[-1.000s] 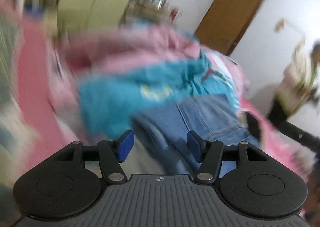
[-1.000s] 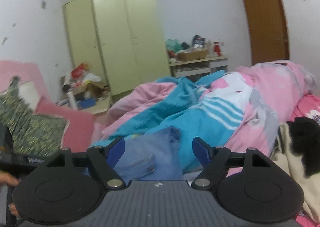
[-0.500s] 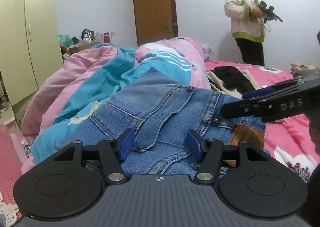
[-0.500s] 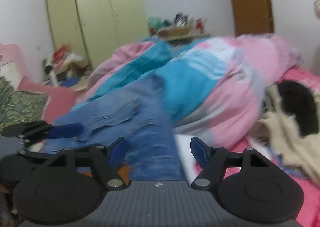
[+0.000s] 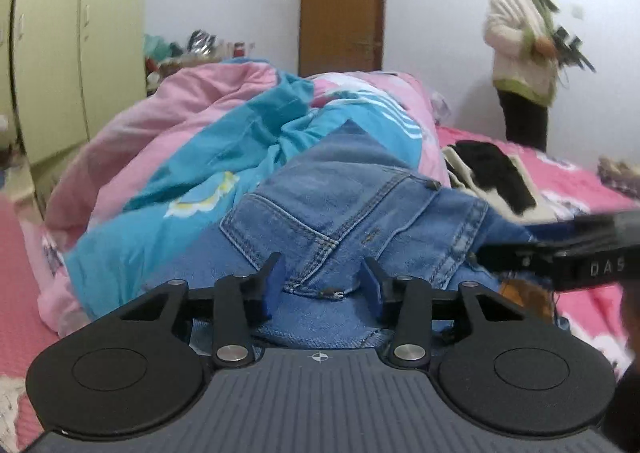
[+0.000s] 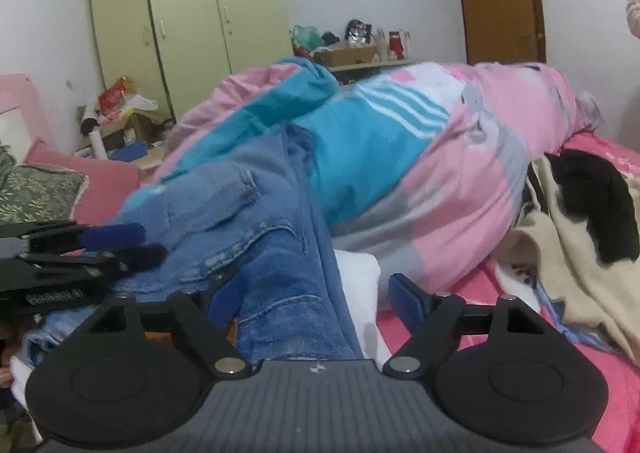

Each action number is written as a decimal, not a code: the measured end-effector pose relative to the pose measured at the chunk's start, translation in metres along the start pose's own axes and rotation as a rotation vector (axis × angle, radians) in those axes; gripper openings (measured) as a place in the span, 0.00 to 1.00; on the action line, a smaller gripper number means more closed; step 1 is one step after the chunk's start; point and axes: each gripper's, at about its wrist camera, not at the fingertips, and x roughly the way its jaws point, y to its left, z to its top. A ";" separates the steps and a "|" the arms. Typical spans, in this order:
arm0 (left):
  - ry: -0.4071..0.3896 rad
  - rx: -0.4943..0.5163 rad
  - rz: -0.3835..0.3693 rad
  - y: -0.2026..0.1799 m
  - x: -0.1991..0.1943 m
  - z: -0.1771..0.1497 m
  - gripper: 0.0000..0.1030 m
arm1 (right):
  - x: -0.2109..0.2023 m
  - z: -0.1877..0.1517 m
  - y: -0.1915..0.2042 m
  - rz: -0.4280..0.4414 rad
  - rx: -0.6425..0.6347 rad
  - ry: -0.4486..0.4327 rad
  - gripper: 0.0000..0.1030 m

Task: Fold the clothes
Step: 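Carry the held jeans over to the white clothes pile, then lower the jeans onto the white clothes pile and open both tools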

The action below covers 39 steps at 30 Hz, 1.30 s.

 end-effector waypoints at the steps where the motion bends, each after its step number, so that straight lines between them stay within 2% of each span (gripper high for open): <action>1: -0.005 0.020 0.005 -0.002 -0.001 -0.001 0.42 | 0.001 -0.002 -0.003 0.006 0.032 -0.003 0.80; 3: -0.012 0.044 0.012 -0.006 -0.005 -0.004 0.42 | -0.001 -0.007 -0.003 0.001 0.051 -0.014 0.80; 8: 0.035 0.094 0.046 -0.017 -0.011 0.014 0.41 | -0.020 -0.004 0.012 -0.050 -0.048 -0.075 0.80; 11: -0.038 0.075 0.002 -0.021 -0.038 0.019 0.41 | -0.039 0.003 0.023 -0.080 -0.130 -0.132 0.77; 13: -0.046 0.078 0.003 -0.024 -0.046 0.016 0.41 | -0.052 0.007 0.029 -0.050 -0.142 -0.173 0.77; 16: -0.037 0.028 0.016 -0.016 -0.038 0.000 0.41 | -0.050 0.009 0.030 0.033 -0.109 -0.138 0.77; 19: -0.034 -0.034 0.031 -0.007 -0.030 -0.011 0.41 | -0.027 -0.004 0.030 0.025 -0.111 -0.053 0.77; 21: -0.033 -0.002 0.045 -0.011 -0.026 -0.015 0.41 | -0.014 -0.011 0.025 0.034 -0.074 -0.004 0.77; 23: -0.039 0.032 0.052 -0.014 -0.023 -0.017 0.41 | -0.008 -0.014 0.008 0.075 0.048 0.019 0.82; 29: -0.065 0.028 0.061 -0.013 -0.019 -0.022 0.41 | -0.008 -0.019 0.017 0.022 -0.008 -0.014 0.84; 32: -0.020 0.042 0.061 -0.015 -0.023 -0.011 0.41 | -0.016 -0.018 0.021 0.005 -0.021 -0.034 0.84; 33: -0.017 0.022 0.062 -0.015 -0.029 -0.005 0.36 | -0.020 -0.017 0.024 -0.004 -0.036 -0.044 0.84; 35: -0.056 -0.005 0.049 -0.016 -0.048 0.000 0.35 | -0.034 -0.012 0.032 -0.043 -0.078 -0.092 0.82; 37: -0.089 -0.018 0.053 -0.017 -0.061 -0.001 0.35 | -0.048 -0.007 0.034 -0.038 -0.081 -0.143 0.81; 39: -0.068 -0.011 0.050 -0.017 -0.060 -0.007 0.35 | -0.051 -0.003 0.034 -0.030 -0.090 -0.164 0.81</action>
